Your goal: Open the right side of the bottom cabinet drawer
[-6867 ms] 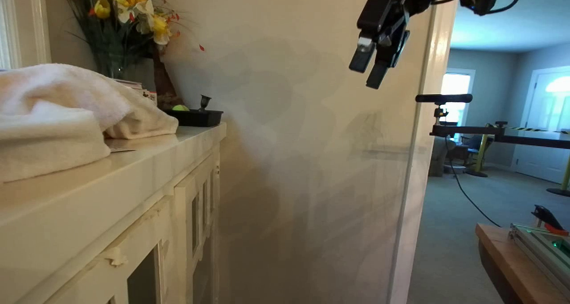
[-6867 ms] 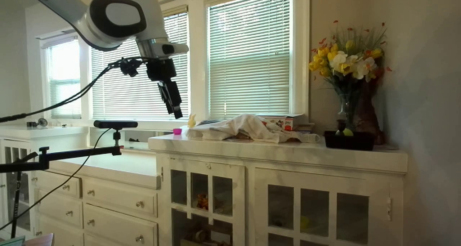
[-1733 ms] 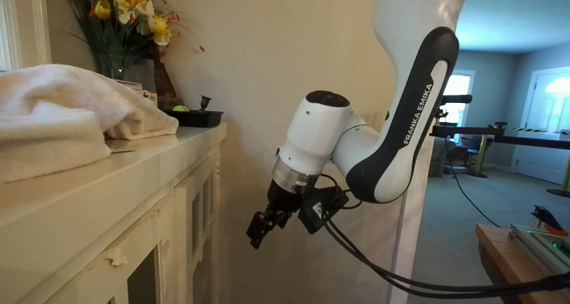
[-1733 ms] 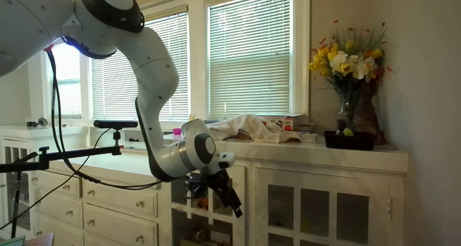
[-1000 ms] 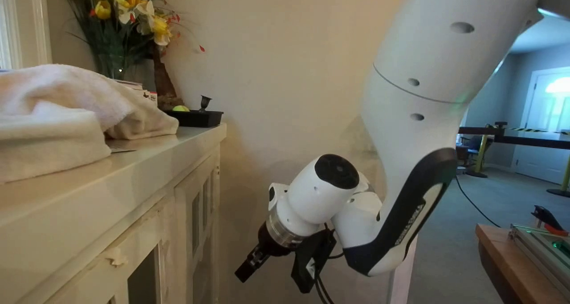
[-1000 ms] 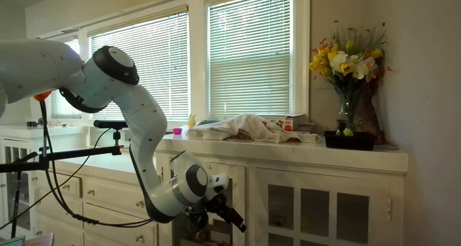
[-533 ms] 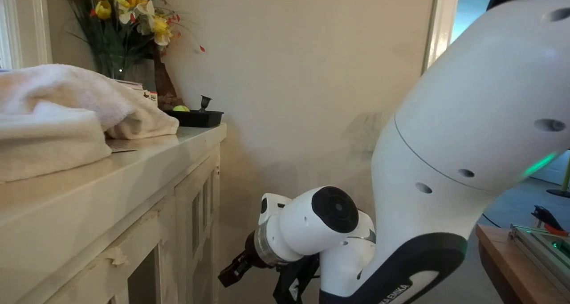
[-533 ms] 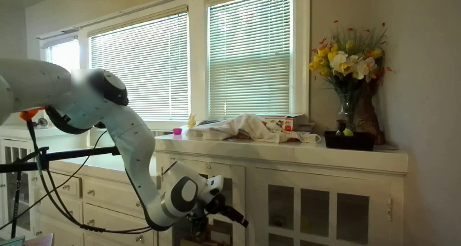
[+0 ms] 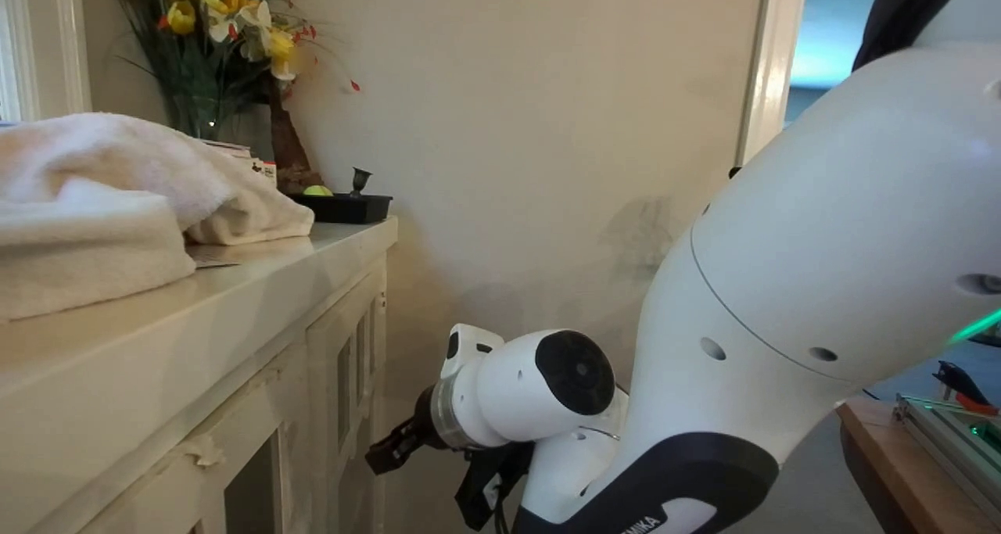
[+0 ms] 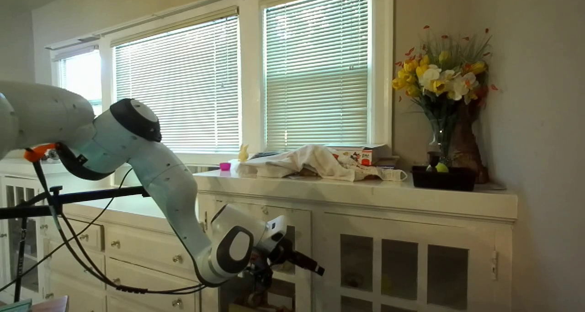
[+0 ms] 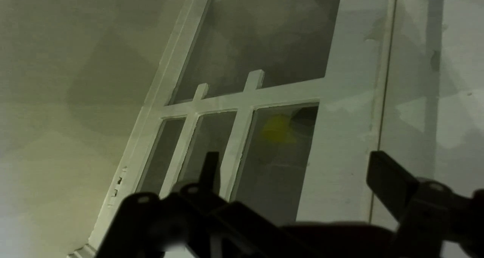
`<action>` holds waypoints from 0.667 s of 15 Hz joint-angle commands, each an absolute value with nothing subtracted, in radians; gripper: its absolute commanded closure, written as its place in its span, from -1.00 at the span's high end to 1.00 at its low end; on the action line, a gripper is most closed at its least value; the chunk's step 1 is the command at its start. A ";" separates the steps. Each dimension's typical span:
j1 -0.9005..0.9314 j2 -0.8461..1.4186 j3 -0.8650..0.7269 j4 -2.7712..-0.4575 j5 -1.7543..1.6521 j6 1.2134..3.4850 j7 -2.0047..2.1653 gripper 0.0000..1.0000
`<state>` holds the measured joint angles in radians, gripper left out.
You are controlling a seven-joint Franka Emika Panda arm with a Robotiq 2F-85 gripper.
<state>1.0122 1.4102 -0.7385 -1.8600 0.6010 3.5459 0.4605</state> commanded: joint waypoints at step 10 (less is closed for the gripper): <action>0.932 1.441 -0.754 -1.757 0.611 3.695 0.455 1.00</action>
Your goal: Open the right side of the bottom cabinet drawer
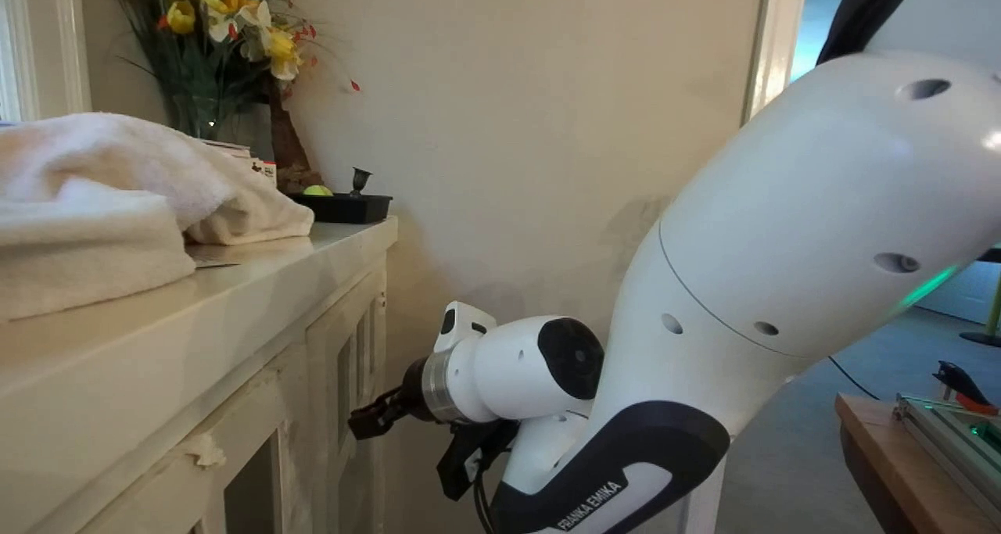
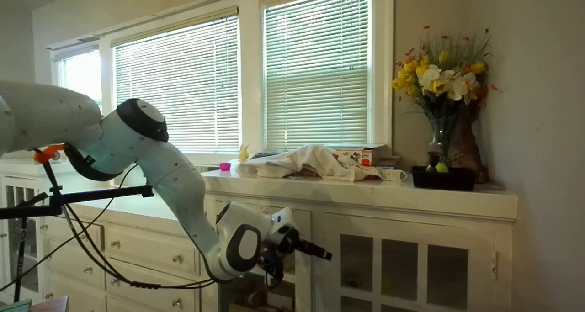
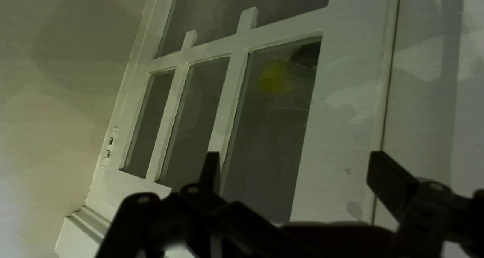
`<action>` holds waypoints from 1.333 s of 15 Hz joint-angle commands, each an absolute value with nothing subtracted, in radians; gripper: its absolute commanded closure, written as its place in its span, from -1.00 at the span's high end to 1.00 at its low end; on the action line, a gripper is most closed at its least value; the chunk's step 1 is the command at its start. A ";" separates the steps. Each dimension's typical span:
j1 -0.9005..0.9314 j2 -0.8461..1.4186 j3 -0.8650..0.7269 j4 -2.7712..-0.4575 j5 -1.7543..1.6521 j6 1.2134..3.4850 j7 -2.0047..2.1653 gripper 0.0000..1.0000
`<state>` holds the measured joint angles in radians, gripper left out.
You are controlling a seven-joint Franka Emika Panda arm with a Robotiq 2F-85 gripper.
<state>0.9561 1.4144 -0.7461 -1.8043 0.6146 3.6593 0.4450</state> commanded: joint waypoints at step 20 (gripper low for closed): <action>0.838 1.505 -0.798 -1.544 0.636 3.691 0.441 1.00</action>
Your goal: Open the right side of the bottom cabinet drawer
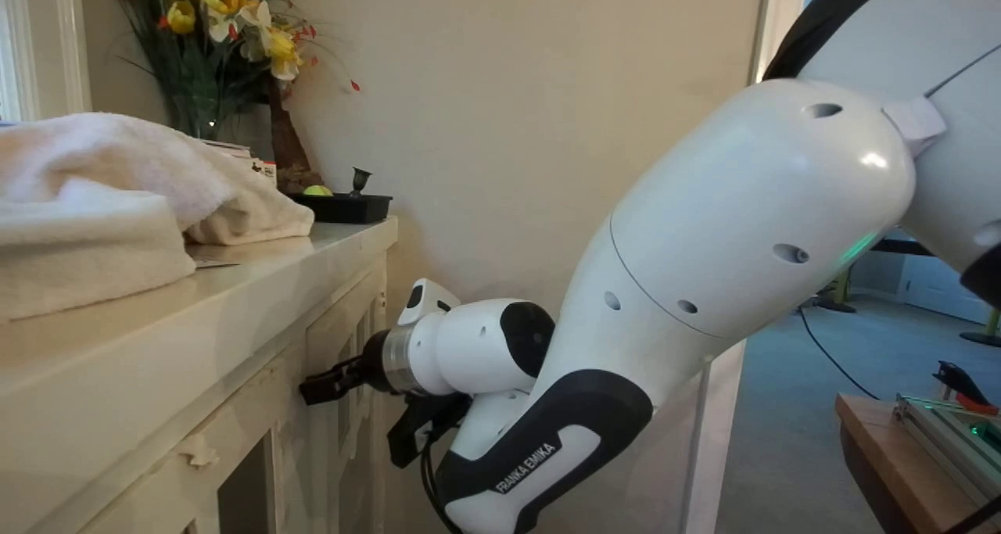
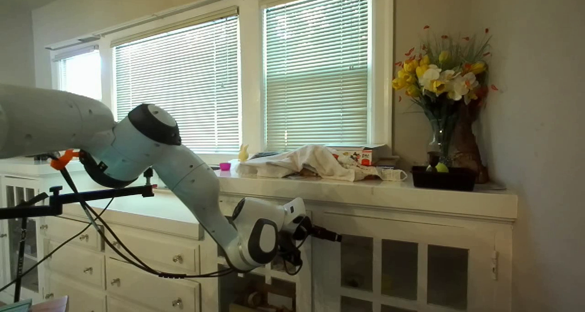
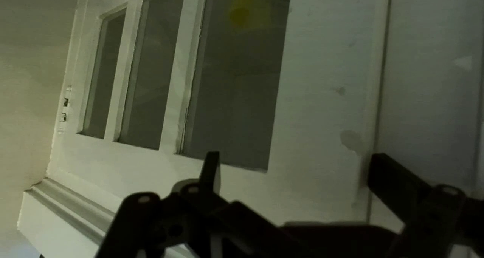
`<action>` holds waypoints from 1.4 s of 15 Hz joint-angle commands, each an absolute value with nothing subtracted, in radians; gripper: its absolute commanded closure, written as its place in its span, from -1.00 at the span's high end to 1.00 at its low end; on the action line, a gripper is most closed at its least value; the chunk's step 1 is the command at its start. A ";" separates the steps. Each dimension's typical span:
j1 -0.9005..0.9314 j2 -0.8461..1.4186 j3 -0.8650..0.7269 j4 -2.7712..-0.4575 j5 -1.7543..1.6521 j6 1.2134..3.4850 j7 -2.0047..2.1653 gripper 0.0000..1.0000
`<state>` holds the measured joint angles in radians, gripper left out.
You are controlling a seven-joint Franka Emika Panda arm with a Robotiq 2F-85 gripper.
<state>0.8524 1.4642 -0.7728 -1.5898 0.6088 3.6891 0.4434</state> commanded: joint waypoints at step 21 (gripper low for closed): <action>0.617 1.209 -0.269 -2.061 1.217 4.222 0.171 1.00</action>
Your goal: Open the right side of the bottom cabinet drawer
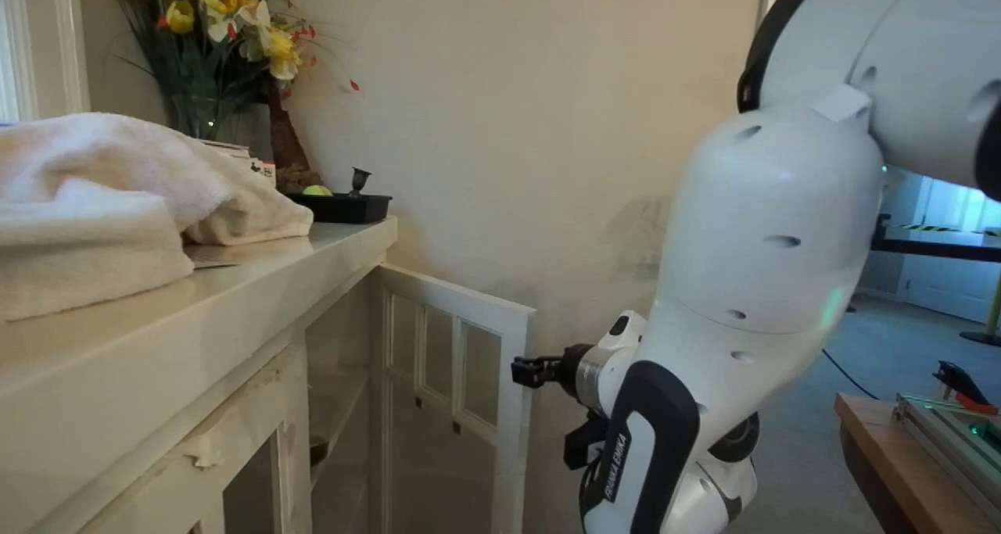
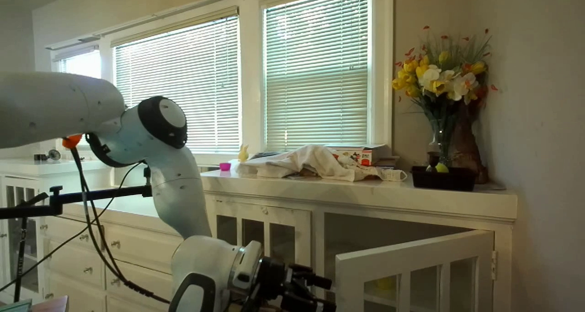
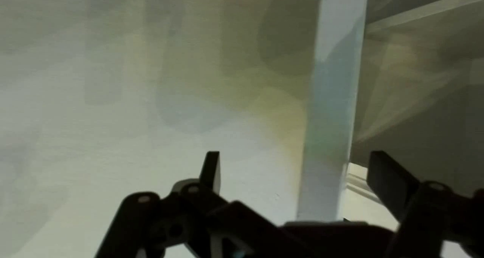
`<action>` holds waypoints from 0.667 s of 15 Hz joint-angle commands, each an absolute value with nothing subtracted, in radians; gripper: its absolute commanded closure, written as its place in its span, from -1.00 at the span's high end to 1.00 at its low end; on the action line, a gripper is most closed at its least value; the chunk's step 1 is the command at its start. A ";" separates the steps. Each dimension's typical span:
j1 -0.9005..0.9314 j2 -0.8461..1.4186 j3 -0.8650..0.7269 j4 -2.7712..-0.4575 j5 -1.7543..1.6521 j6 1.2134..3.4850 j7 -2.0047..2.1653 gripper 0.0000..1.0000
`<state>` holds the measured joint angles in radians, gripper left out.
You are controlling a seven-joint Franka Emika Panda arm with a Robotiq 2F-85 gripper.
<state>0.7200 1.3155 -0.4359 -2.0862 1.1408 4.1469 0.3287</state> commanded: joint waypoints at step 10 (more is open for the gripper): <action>0.340 1.124 0.042 -1.975 1.189 4.106 0.000 1.00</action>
